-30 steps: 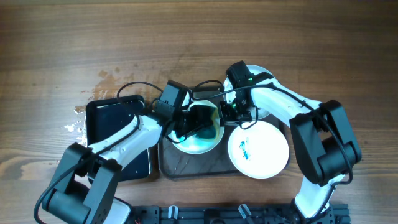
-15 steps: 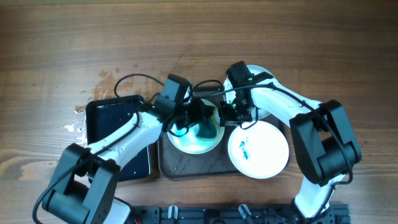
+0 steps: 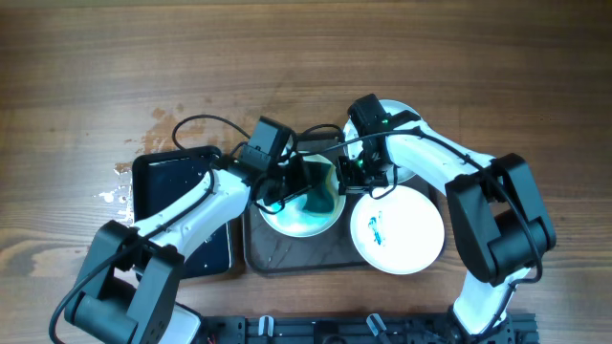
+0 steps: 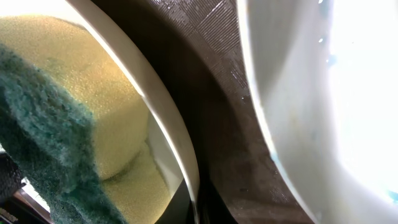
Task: Clean dirty plates on tray and stack at the side
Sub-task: 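Scrub the left white plate with the sponge held in the left gripper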
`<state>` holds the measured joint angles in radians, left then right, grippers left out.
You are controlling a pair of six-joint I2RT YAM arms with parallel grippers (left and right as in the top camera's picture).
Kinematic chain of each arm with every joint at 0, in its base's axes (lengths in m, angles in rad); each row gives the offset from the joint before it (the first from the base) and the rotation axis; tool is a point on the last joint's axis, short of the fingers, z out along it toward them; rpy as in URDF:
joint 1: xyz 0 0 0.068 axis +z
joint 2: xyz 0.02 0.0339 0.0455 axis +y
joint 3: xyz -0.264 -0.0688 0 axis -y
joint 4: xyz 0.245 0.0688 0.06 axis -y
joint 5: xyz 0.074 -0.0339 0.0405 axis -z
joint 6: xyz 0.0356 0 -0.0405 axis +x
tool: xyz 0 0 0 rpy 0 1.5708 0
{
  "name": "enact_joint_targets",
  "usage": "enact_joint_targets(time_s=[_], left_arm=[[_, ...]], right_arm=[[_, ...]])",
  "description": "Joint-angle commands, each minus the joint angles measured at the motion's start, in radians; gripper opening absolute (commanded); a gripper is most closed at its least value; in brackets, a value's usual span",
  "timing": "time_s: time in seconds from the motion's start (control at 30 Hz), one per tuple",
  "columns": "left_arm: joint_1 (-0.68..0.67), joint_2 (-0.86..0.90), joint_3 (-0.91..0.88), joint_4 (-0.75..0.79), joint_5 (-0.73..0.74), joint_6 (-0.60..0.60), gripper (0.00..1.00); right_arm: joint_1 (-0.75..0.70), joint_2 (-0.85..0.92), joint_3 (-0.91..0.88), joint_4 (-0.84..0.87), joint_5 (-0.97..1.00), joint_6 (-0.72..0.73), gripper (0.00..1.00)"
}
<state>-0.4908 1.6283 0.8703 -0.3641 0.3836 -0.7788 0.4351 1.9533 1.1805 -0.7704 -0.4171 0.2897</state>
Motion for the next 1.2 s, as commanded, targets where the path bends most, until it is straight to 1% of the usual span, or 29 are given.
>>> enact_joint_targets(time_s=[0.0, 0.23, 0.3, 0.4, 0.63, 0.83, 0.9, 0.93, 0.97, 1.0, 1.17], left_arm=[[-0.001, -0.009, 0.014, -0.012, -0.038, 0.039, 0.37], [-0.001, 0.026, 0.014, -0.006, -0.038, 0.039, 0.38], [-0.004, 0.047, 0.014, 0.01, -0.022, 0.039, 0.36], [-0.011, 0.059, 0.014, 0.043, -0.007, 0.038, 0.3], [-0.013, 0.072, 0.014, 0.061, -0.006, 0.034, 0.3], [-0.025, 0.119, 0.014, 0.077, 0.032, 0.029, 0.3], [-0.031, 0.124, 0.014, 0.087, 0.035, 0.015, 0.27], [-0.034, 0.125, 0.014, 0.095, 0.035, 0.013, 0.2], [-0.035, 0.125, 0.014, 0.103, 0.035, 0.011, 0.1], [-0.036, 0.125, 0.014, 0.109, 0.035, 0.003, 0.04], [-0.035, 0.125, 0.014, 0.107, 0.019, -0.027, 0.04]], right_arm=[[-0.006, 0.018, -0.011, -0.009, 0.058, -0.017, 0.05], [-0.006, 0.018, -0.011, -0.008, 0.058, -0.017, 0.04], [-0.006, 0.018, -0.011, -0.009, 0.058, -0.017, 0.04], [-0.006, 0.018, -0.011, -0.009, 0.058, -0.017, 0.05], [-0.006, 0.018, -0.011, -0.009, 0.058, -0.017, 0.04], [-0.006, 0.018, -0.011, -0.009, 0.058, -0.018, 0.05], [-0.006, 0.018, -0.011, -0.009, 0.058, -0.017, 0.04], [-0.006, 0.018, -0.011, -0.009, 0.058, -0.017, 0.05], [-0.006, 0.018, -0.011, -0.009, 0.058, -0.018, 0.04], [-0.006, 0.018, -0.011, -0.009, 0.058, -0.017, 0.04], [-0.006, 0.018, -0.011, -0.01, 0.058, -0.018, 0.05]])
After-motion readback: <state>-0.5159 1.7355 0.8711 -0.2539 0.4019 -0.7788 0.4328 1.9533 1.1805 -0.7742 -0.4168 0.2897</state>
